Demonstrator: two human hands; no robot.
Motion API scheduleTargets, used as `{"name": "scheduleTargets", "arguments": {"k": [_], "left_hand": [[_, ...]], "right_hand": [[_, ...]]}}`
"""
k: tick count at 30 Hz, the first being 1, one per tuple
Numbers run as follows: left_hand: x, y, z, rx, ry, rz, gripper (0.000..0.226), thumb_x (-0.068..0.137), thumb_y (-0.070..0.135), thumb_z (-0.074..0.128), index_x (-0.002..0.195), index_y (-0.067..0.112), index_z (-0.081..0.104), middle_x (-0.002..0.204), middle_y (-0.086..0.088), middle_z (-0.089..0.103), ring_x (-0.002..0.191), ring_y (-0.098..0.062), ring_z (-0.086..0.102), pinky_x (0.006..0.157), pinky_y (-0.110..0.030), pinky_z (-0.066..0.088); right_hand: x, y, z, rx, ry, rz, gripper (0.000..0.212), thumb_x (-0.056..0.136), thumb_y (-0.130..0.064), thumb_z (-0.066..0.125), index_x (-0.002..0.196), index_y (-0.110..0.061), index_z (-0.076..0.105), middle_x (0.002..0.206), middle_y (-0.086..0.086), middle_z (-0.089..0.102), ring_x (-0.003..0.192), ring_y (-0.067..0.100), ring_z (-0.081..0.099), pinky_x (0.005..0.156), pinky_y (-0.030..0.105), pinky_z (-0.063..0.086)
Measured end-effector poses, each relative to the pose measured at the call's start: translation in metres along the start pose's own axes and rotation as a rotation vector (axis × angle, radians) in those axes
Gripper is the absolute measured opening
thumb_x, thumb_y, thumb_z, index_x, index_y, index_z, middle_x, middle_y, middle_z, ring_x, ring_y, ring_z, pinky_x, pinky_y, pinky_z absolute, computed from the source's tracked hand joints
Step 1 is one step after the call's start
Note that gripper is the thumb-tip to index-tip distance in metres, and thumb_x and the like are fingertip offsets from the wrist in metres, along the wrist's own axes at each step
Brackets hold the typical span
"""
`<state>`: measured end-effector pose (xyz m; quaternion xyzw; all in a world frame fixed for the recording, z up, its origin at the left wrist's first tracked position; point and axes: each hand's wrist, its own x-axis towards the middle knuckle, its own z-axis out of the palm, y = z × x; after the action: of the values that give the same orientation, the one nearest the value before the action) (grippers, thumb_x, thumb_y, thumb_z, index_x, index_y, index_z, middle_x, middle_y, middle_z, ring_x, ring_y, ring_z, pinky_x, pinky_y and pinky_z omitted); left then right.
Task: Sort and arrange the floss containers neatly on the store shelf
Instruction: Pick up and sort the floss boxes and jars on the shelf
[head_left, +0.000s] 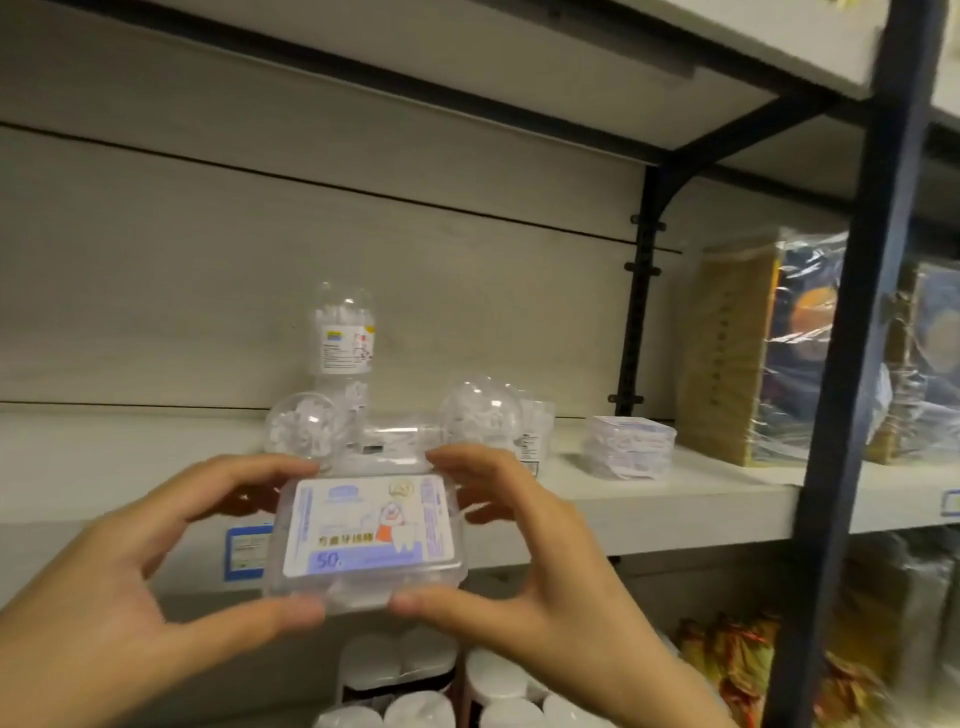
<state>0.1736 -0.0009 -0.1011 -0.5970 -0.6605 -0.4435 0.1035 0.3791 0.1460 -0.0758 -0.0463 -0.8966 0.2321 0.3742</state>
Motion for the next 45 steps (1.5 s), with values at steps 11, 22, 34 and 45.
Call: {"name": "scheduleTargets", "arguments": {"k": [11,22,34,45], "left_hand": [[0.082,0.111,0.088,-0.007,0.078,0.120,0.064,0.047,0.083,0.050,0.106,0.059,0.049,0.105,0.038,0.053,0.096,0.011,0.050,0.072,-0.015,0.040],[0.220,0.148,0.181,0.018,-0.121,-0.151,0.042,0.084,0.041,0.058,0.116,0.015,0.054,0.117,-0.003,0.062,0.109,-0.020,0.058,0.100,-0.038,0.044],[0.240,0.118,0.214,0.024,-0.332,-0.347,0.042,0.091,0.040,0.050,0.119,0.009,0.051,0.124,-0.010,0.057,0.119,-0.027,0.051,0.104,-0.043,0.038],[0.197,0.157,0.188,0.132,0.094,-0.098,0.030,0.093,0.024,0.051,0.120,0.013,0.057,0.119,-0.002,0.063,0.103,-0.011,0.060,0.093,-0.029,0.047]], "right_hand": [[-0.016,0.070,-0.115,-0.108,0.126,0.012,0.060,0.067,-0.061,0.063,0.120,-0.038,0.048,0.117,-0.024,0.058,0.108,-0.001,0.056,0.089,0.022,0.050],[0.046,0.184,-0.206,0.047,0.049,0.213,0.062,0.067,-0.056,0.064,0.119,-0.025,0.051,0.121,-0.005,0.058,0.105,0.009,0.058,0.091,0.031,0.052],[0.057,0.234,-0.184,0.018,-0.030,0.280,0.047,0.080,-0.045,0.064,0.119,-0.021,0.050,0.115,-0.002,0.058,0.094,0.009,0.056,0.075,0.022,0.044],[0.026,0.207,-0.183,-0.050,0.339,-0.025,0.034,0.081,-0.039,0.058,0.113,-0.033,0.050,0.110,-0.025,0.053,0.103,0.000,0.051,0.087,0.022,0.044]]}}
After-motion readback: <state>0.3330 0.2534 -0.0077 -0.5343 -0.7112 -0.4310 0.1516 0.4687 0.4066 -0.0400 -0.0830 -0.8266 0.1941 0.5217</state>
